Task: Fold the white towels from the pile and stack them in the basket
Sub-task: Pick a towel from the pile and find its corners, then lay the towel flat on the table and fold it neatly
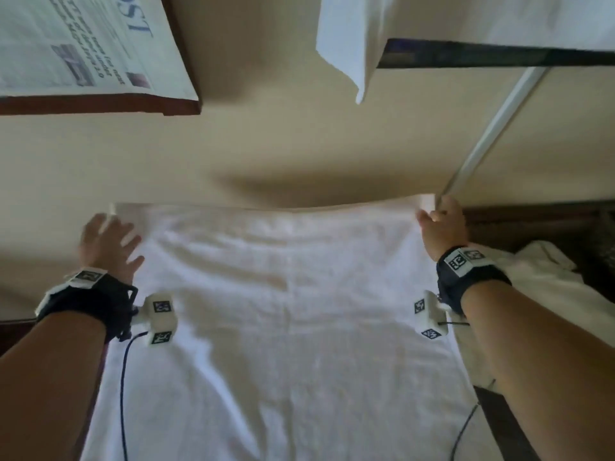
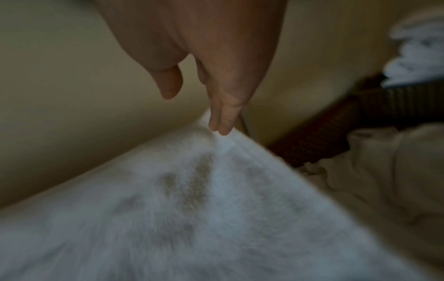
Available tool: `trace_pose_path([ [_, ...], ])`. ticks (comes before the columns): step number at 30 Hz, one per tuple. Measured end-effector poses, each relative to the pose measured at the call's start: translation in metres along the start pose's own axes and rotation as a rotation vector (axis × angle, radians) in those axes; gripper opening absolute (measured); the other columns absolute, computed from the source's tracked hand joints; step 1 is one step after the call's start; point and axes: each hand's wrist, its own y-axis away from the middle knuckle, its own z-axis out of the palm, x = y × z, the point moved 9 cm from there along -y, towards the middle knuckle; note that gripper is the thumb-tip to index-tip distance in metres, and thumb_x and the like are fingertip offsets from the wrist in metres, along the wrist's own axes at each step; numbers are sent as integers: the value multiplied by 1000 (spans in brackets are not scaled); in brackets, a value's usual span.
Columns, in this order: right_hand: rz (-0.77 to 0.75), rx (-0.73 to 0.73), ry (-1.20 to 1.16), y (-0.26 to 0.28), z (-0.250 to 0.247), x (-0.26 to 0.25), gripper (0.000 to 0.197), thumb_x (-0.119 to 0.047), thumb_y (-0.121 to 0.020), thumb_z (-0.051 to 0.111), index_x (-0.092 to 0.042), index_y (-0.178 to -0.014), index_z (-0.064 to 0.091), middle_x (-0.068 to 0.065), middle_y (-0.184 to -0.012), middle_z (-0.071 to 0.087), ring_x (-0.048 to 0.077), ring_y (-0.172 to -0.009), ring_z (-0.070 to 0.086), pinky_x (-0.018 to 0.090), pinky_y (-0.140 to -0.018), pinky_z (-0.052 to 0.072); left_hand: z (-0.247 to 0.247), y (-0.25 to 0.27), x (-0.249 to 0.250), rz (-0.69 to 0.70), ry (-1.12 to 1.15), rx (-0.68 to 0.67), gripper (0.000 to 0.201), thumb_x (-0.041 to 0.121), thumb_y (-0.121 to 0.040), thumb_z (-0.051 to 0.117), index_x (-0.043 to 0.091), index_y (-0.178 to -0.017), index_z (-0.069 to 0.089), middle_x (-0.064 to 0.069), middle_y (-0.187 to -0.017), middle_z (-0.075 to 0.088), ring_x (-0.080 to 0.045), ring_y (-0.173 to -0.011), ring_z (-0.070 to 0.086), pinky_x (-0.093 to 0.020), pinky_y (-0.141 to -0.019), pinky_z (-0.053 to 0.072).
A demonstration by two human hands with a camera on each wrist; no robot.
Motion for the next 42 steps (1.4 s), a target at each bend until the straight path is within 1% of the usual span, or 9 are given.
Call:
trace_pose_path([
  [3,-72,-352,501,52,62,52,59,-35,-98,51,-21,-152,31,9,-151,43,31,-134,45,40,-109,38,13,12,-71,61,-824,-246,63,40,-95,64,22,-151,40,-12,-155,42,-33,-141,41,-48,-115,30],
  [5,-90,-555,760,82,94,98,66,-46,-98,47,-27,-155,21,8,-162,20,29,-145,25,45,-115,30,11,33,-128,38,-1285,-438,75,42,-94,67,26,-157,31,-8,-165,24,-31,-150,27,-47,-120,25],
  [7,-72,-626,877,89,110,125,71,-56,-95,44,-38,-154,9,3,-164,-5,32,-150,3,53,-117,24,8,44,-155,63,-1488,-502,80,54,-93,62,36,-159,21,1,-170,2,-29,-155,9,-50,-122,20],
  [11,-109,-591,946,64,126,122,78,-62,-91,42,-39,-154,2,5,-163,-16,38,-149,-6,61,-114,23,28,21,-151,145,-1565,-472,78,60,-95,54,39,-159,16,3,-169,-6,-29,-155,3,-56,-121,20],
  [18,-108,-574,939,-4,150,93,78,-64,-91,39,-38,-154,1,4,-163,-19,37,-150,-8,62,-115,20,76,-51,-137,207,-1549,-432,78,58,-94,58,39,-158,19,5,-170,-2,-27,-156,3,-56,-122,16],
  [24,-92,-592,875,-26,155,91,82,-61,-91,47,-38,-155,2,3,-163,-20,34,-150,-13,60,-117,10,88,-59,-130,279,-1443,-401,75,49,-95,61,26,-158,27,-2,-170,8,-27,-155,9,-50,-124,15],
  [31,-55,-640,979,32,117,115,83,-60,-91,47,-38,-155,0,1,-163,-17,29,-151,-7,54,-119,18,43,13,-142,274,-1460,-401,67,45,-99,56,24,-158,30,-5,-169,12,-27,-154,18,-48,-123,22],
  [35,-23,-684,1022,93,80,142,84,-55,-85,52,-36,-154,8,5,-163,-5,32,-149,8,54,-113,30,4,67,-157,243,-1537,-459,71,47,-98,56,27,-159,27,-4,-169,8,-27,-154,18,-47,-122,24],
  [42,45,-675,1027,215,7,190,80,-51,-91,52,-29,-156,12,9,-163,2,31,-146,21,45,-112,36,-64,170,-190,271,-1618,-549,73,54,-98,50,32,-160,19,0,-170,3,-25,-154,17,-45,-121,28],
])
